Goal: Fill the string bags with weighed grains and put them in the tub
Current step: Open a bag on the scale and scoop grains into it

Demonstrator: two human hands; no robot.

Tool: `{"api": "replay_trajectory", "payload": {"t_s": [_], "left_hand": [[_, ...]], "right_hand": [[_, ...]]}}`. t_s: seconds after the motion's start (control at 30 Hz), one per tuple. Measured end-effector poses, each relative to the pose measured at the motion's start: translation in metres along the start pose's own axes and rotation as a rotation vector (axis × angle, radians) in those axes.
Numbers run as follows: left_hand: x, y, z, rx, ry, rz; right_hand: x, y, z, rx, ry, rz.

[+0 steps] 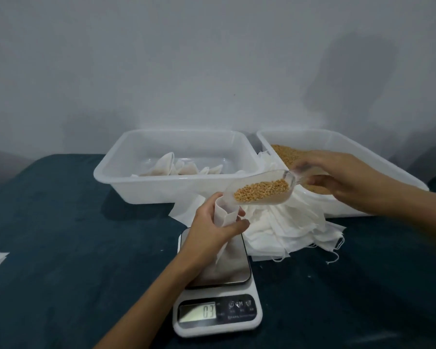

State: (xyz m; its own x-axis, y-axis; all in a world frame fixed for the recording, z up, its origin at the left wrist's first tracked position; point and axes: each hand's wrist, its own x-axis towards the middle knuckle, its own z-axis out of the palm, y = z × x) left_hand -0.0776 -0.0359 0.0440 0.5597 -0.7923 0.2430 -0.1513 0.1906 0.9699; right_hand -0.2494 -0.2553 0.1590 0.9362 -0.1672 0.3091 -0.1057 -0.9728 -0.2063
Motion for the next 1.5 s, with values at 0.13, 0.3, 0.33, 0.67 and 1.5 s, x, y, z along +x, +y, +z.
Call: {"api": "replay_trajectory", "payload": {"t_s": [0.13, 0.3, 0.33, 0.67, 1.5], "left_hand": [[-0.001, 0.000, 0.001, -0.021, -0.013, 0.007], [0.000, -0.001, 0.001, -0.046, -0.015, 0.006], [-0.001, -0.001, 0.002, -0.048, -0.018, 0.006], [-0.001, -0.002, 0.003, -0.039, -0.025, 0.024], [0.002, -0.007, 0.002, -0.067, -0.024, 0.002]], "right_hand": [[0.004, -0.004, -0.009, -0.177, 0.014, -0.033], [0.005, -0.007, -0.013, -0.322, 0.047, -0.110], [0.006, -0.007, -0.014, -0.344, 0.051, -0.127], [0.010, -0.004, -0.011, -0.441, 0.085, -0.184], [0.014, -0.013, -0.008, -0.525, 0.128, -0.249]]}}
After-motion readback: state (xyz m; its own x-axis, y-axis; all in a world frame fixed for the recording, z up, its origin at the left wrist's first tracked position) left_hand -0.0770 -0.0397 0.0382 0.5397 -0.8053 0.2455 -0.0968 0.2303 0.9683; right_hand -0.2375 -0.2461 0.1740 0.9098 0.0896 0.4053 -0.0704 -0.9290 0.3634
